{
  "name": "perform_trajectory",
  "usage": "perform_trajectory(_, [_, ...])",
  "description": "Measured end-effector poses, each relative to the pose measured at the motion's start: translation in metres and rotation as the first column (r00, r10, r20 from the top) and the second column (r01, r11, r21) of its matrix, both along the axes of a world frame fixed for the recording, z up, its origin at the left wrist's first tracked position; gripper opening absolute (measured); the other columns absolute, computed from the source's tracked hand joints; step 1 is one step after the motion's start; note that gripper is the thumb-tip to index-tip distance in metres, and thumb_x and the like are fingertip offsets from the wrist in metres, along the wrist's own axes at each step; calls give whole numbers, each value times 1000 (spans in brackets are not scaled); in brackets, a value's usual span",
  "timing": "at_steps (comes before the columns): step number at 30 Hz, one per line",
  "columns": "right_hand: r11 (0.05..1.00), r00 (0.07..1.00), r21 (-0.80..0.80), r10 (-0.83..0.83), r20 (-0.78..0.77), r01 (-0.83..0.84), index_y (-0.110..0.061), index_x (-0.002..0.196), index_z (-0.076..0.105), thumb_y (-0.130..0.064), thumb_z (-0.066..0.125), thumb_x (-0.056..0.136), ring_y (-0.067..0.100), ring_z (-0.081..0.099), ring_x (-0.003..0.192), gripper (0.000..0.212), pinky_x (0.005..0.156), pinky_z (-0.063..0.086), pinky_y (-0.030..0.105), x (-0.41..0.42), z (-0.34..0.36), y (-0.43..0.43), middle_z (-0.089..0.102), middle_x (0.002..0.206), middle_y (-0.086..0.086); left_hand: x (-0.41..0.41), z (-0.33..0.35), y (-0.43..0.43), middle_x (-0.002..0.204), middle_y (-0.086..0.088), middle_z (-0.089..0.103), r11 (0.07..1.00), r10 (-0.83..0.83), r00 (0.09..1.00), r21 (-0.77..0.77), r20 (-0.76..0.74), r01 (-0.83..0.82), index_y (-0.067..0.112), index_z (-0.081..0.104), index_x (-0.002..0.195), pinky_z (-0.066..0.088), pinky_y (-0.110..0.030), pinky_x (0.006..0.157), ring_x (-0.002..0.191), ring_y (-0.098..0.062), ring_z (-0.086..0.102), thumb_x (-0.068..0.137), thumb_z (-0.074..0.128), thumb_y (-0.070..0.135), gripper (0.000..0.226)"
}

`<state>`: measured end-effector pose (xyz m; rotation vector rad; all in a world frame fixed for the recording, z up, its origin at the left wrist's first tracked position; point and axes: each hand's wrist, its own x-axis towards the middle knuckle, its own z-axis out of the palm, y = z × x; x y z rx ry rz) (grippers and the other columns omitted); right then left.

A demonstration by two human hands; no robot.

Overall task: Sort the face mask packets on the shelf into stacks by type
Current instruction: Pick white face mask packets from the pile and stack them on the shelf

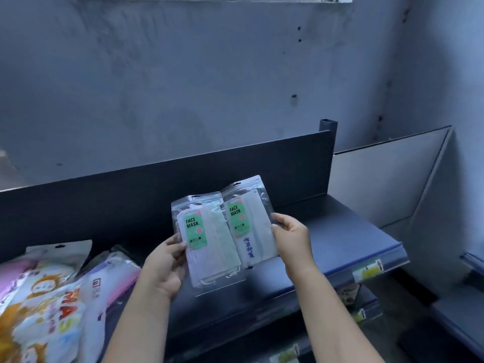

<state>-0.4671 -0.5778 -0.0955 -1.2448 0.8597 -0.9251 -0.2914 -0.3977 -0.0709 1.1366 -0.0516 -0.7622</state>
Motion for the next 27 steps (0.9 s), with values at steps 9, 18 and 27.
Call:
perform_trajectory(9, [996, 997, 25, -79, -20, 80, -20, 117, 77, -24, 68, 75, 18, 74, 95, 43, 72, 54, 32, -43, -1, -95, 81, 107, -5, -29, -1, -106, 105, -17, 77, 989, -145, 989, 25, 28, 144, 5, 66, 123, 63, -32, 56, 74, -22, 78, 100, 46, -8, 34])
perform_trajectory(18, [995, 962, -20, -100, -254, 98, -24, 98, 77, -13, 58, 84, 17, 55, 67, 26, 60, 45, 30, -107, -27, -225, 74, 85, -6, -106, -8, -212, 89, -12, 80, 989, -143, 989, 35, 39, 142, 11, 68, 105, 60, -33, 70, 72, -19, 75, 102, 41, -8, 33])
perform_trajectory(27, [992, 807, -123, -47, -588, -32, -23, 65, 19, 2, 40, 66, 21, 17, 72, 33, 61, 8, 35, -145, -32, -291, 17, 63, -3, -154, -29, -272, 75, -18, 78, 999, -40, 981, 22, -190, 45, 8, 67, 104, 62, -46, 49, 68, -29, 76, 100, 43, -6, 28])
